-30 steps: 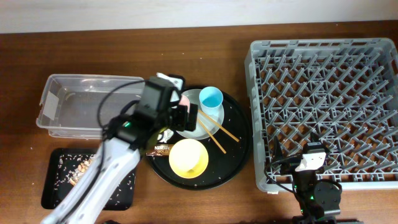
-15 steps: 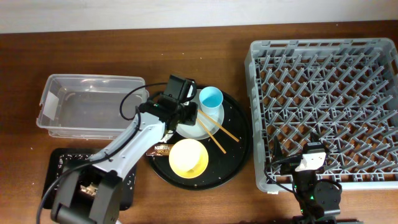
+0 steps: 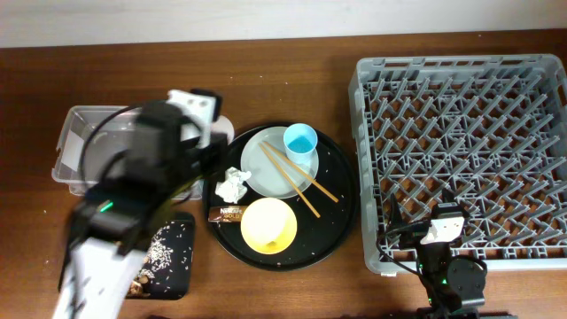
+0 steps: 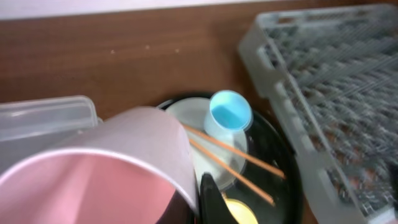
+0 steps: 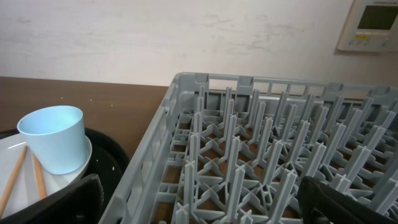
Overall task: Sort waste into correct bins and load items into the dishwasher rack
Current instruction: 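Grasp the pink cup with the left gripper and lift it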
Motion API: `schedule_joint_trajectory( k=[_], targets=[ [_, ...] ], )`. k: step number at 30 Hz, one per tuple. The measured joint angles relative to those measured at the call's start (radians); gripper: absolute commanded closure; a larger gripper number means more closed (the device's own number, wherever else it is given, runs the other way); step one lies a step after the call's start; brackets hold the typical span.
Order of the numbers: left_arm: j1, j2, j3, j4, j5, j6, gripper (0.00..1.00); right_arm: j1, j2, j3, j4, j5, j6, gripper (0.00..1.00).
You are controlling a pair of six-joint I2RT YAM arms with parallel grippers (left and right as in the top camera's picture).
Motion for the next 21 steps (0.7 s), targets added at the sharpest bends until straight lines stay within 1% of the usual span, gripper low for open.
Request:
schedule_joint_trajectory(
  k=[1, 2, 4, 6, 8, 9, 11, 12, 13, 14, 15, 16, 17, 18, 20, 21],
  targets=[
    [0.141, -0.083, 0.006, -0.082, 0.205, 0.084, 1.00, 0.000, 0.000, 0.000, 0.000, 0.000, 0.000, 0.02],
    [0.238, -0.103, 0.006, -0.145, 0.411, 0.168, 1.00, 0.000, 0.000, 0.000, 0.000, 0.000, 0.000, 0.02],
    [0.412, -0.102, 0.005, -0.285, 0.768, 0.312, 1.00, 0.000, -0.001, 0.000, 0.000, 0.000, 0.001, 0.02],
    [0.452, -0.066, 0.004, -0.351, 0.940, 0.395, 1.00, 0.000, 0.000, 0.000, 0.000, 0.000, 0.001, 0.02],
    [0.437, -0.001, 0.004, -0.355, 1.054, 0.444, 1.00, 0.000, 0.000, 0.000, 0.000, 0.000, 0.001, 0.02],
    [0.410, 0.054, 0.004, -0.356, 1.121, 0.473, 1.00, 0.000, 0.000, 0.000, 0.000, 0.000, 0.000, 0.02],
    [0.339, 0.140, 0.003, -0.336, 1.203, 0.531, 1.00, 0.000, 0.000, 0.000, 0.000, -0.005, 0.019, 0.02],
    [0.283, 0.204, 0.003, -0.303, 1.241, 0.553, 1.00, 0.000, 0.000, 0.000, 0.003, -0.018, 0.087, 0.02],
    [0.248, 0.258, 0.002, -0.283, 1.273, 0.564, 1.00, 0.000, 0.000, 0.000, 0.010, -0.059, 0.199, 0.02],
    [0.226, 0.306, 0.000, -0.245, 1.305, 0.575, 1.00, 0.000, -0.001, 0.000, 0.014, -0.114, 0.278, 0.02],
    [0.222, 0.329, -0.002, -0.211, 1.322, 0.579, 1.00, 0.000, -0.001, 0.001, 0.016, -0.177, 0.326, 0.02],
    [0.222, 0.340, -0.002, -0.182, 1.333, 0.582, 1.00, 0.000, 0.000, 0.008, 0.015, -0.251, 0.357, 0.02],
    [0.222, 0.346, -0.002, -0.157, 1.342, 0.583, 1.00, 0.000, 0.000, 0.043, -0.003, -0.375, 0.395, 0.02],
    [0.222, 0.346, -0.002, -0.145, 1.349, 0.585, 1.00, 0.000, 0.003, 0.082, -0.052, -0.438, 0.418, 0.02],
    [0.222, 0.346, -0.002, -0.142, 1.360, 0.586, 1.00, 0.000, 0.063, 0.233, -0.093, -0.571, 0.495, 0.02],
    [0.219, 0.346, -0.002, -0.137, 1.363, 0.586, 1.00, 0.000, 0.132, 0.349, -0.093, -0.659, 0.527, 0.02]
  ],
)
